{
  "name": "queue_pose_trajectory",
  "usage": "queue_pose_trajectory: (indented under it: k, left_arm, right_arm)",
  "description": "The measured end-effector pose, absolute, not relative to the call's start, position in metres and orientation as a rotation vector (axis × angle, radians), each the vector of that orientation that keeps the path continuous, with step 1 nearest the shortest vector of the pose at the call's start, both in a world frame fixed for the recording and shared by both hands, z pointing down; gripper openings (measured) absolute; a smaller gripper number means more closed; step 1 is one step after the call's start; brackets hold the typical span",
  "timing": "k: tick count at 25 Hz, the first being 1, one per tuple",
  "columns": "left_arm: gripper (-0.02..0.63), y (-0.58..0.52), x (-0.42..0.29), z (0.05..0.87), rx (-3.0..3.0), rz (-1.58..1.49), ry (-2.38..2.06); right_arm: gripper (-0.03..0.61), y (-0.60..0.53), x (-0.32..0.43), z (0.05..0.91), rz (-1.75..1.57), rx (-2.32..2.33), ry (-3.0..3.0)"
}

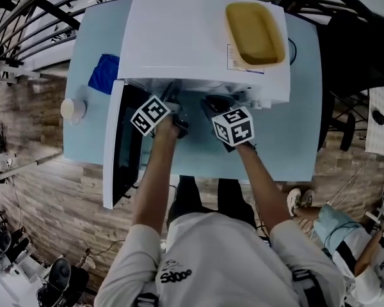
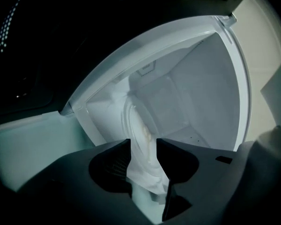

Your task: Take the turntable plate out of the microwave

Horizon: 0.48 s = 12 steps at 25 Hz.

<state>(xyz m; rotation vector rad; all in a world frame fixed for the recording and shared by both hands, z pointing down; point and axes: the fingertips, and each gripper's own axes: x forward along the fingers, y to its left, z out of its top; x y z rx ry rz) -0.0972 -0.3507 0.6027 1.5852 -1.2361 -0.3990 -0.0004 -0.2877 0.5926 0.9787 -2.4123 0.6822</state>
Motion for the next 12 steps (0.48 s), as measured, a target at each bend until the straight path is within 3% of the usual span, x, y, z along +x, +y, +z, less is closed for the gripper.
queue_pose_trajectory:
  k: [3, 4, 5, 9, 12]
  left_arm:
    - [0.156, -0.351, -0.093, 0.594, 1.642, -0.450, -1.184]
    - [0.068, -0.354, -0.091, 0.586, 1.674, -0.476, -1.168]
    - [0.057, -0.357, -0.089, 0.579, 1.701, -0.489, -1.160]
    - [0.058, -0.361, -0.076, 0.578, 1.726, -0.386, -1.169]
    - [0.141, -0.353, -0.077, 0.586, 1.760, -0.269, -1.250]
  right_arm:
    - [0.137, -0.293, -0.010, 0.599, 0.828, 1.010, -2.435]
    - [0.156, -0.297, -0.012, 0.600, 0.884, 1.026, -2.448]
    - [0.163, -0.300, -0.014, 0.600, 0.942, 1.042, -2.459]
    - [0.172, -0.310, -0.015, 0.602, 1.085, 1.106, -2.460]
    - [0.176, -0.312, -0.012, 0.601, 1.081, 1.133, -2.465]
